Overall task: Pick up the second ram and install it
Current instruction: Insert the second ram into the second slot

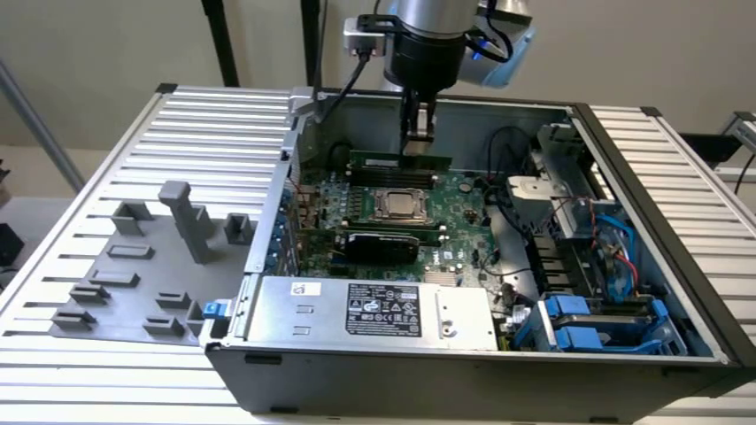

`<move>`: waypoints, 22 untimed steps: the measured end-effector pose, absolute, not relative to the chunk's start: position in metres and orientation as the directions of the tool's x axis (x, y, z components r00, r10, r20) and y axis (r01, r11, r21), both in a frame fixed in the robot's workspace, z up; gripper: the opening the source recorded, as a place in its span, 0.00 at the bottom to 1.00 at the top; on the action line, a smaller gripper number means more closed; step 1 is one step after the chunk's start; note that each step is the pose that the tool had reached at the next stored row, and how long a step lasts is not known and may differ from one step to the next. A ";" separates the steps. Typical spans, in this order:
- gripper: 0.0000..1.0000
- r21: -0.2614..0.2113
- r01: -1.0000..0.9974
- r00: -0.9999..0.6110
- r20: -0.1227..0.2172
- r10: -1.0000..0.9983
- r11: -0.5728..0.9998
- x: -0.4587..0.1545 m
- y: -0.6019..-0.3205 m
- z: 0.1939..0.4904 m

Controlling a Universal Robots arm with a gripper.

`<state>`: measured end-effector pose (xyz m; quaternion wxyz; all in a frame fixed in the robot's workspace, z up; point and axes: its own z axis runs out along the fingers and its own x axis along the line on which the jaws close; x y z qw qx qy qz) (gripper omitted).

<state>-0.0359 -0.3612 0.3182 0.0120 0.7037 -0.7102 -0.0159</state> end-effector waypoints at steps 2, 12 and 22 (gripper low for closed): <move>0.14 0.040 -0.999 -0.009 -0.005 -1.000 0.009 -0.036 -0.361 0.314; 0.14 0.040 -0.999 -0.009 -0.005 -1.000 0.009 -0.037 -0.361 0.296; 0.14 0.040 -0.999 -0.009 -0.005 -1.000 0.009 -0.037 -0.362 0.278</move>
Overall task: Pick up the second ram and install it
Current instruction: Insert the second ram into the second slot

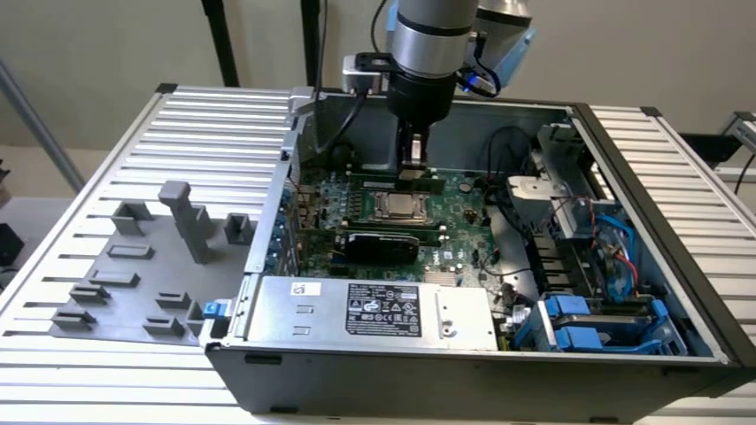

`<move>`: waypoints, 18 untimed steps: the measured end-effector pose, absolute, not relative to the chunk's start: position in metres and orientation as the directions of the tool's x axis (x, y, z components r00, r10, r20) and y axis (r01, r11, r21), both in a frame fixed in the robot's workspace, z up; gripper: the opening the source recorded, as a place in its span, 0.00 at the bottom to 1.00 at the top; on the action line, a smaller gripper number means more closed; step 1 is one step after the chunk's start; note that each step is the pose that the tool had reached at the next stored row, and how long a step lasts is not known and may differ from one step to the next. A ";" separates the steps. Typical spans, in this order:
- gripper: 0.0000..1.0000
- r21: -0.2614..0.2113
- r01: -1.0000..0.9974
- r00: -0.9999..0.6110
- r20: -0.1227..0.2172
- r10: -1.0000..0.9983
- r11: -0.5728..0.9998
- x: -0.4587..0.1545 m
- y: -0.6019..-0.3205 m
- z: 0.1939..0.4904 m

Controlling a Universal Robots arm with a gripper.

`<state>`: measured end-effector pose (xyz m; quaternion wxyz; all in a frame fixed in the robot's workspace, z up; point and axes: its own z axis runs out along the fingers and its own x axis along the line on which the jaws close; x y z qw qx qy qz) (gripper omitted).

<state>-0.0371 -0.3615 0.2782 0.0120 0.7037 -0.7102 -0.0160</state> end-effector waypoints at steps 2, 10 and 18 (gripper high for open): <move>0.14 0.040 -0.999 -0.009 -0.005 -1.000 0.008 -0.037 -0.363 0.275; 0.14 0.039 -0.999 -0.006 -0.006 -1.000 0.006 -0.037 -0.371 0.260; 0.14 0.040 -0.999 -0.006 -0.005 -1.000 0.006 -0.037 -0.372 0.245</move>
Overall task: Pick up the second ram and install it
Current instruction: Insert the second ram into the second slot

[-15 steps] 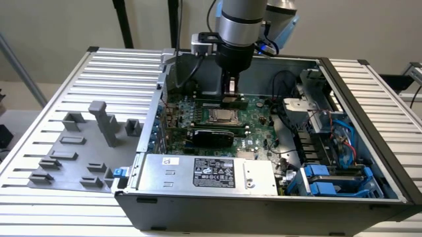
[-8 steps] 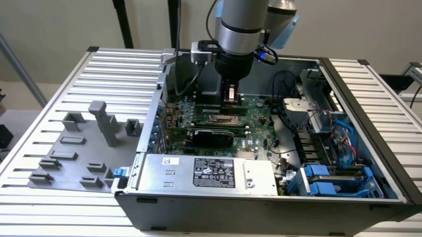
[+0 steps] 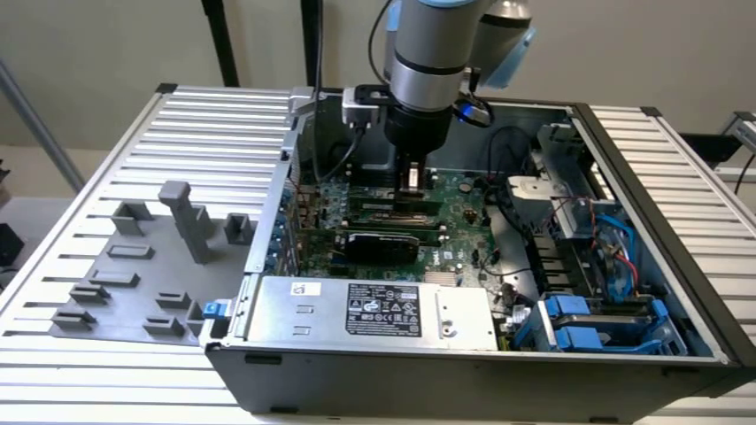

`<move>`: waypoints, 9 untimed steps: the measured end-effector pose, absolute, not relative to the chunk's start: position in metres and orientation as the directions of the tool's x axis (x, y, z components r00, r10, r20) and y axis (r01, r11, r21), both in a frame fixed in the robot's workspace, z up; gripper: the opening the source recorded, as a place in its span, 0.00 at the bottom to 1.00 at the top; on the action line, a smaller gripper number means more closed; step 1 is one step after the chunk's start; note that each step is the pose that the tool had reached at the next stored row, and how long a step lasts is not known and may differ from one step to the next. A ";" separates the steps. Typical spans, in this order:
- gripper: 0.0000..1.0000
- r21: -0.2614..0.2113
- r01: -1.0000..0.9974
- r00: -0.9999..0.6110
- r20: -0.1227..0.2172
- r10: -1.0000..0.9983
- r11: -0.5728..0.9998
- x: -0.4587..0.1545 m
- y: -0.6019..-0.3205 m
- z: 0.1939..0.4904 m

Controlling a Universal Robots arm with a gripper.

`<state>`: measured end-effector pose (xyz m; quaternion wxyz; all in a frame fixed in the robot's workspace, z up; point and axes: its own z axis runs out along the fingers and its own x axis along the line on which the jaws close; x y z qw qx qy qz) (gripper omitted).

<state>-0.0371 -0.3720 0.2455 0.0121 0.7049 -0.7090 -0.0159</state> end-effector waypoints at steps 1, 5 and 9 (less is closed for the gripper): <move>0.14 0.040 -0.999 -0.006 -0.005 -1.000 0.006 -0.037 -0.372 0.244; 0.14 0.040 -0.999 -0.006 -0.005 -1.000 0.006 -0.037 -0.372 0.236; 0.14 0.040 -0.999 -0.006 -0.005 -1.000 0.006 -0.037 -0.372 0.231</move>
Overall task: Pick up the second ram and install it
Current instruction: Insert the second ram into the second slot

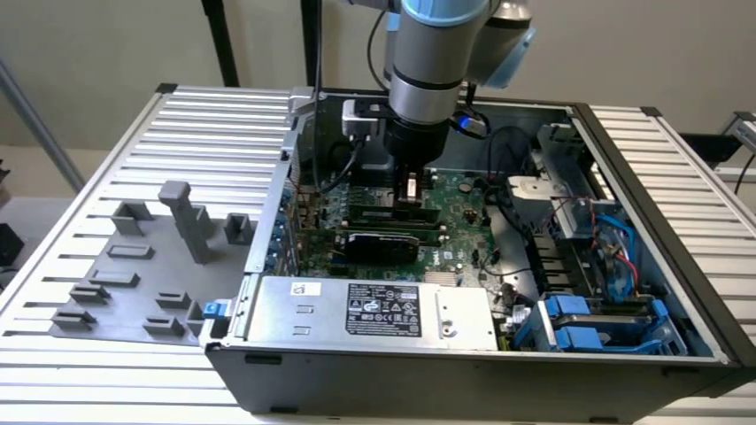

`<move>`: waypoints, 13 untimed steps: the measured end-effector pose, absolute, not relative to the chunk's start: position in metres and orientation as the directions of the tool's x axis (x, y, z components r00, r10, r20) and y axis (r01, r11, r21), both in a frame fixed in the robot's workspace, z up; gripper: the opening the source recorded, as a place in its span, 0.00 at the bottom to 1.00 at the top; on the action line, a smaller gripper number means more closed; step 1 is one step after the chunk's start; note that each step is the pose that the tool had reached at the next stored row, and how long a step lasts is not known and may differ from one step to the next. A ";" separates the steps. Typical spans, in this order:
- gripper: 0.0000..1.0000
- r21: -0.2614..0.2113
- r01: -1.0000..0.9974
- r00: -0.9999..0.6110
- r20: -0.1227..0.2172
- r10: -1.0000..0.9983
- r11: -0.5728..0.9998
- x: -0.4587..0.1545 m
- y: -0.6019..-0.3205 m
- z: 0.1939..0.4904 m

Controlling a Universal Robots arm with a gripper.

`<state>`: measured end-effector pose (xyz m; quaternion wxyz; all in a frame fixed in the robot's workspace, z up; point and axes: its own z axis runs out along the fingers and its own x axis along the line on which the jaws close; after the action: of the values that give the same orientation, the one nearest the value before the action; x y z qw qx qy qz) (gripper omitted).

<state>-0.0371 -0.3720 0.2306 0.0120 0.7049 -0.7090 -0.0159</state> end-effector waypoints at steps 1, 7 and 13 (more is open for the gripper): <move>0.14 0.040 -0.999 -0.006 -0.005 -1.000 0.006 -0.037 -0.372 0.231; 0.14 0.037 -0.999 -0.006 -0.005 -1.000 0.006 -0.037 -0.372 0.230; 0.14 0.036 -0.999 -0.006 -0.005 -1.000 0.006 -0.037 -0.376 0.230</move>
<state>-0.0371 -0.3758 0.2301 0.0109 0.7049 -0.7090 -0.0148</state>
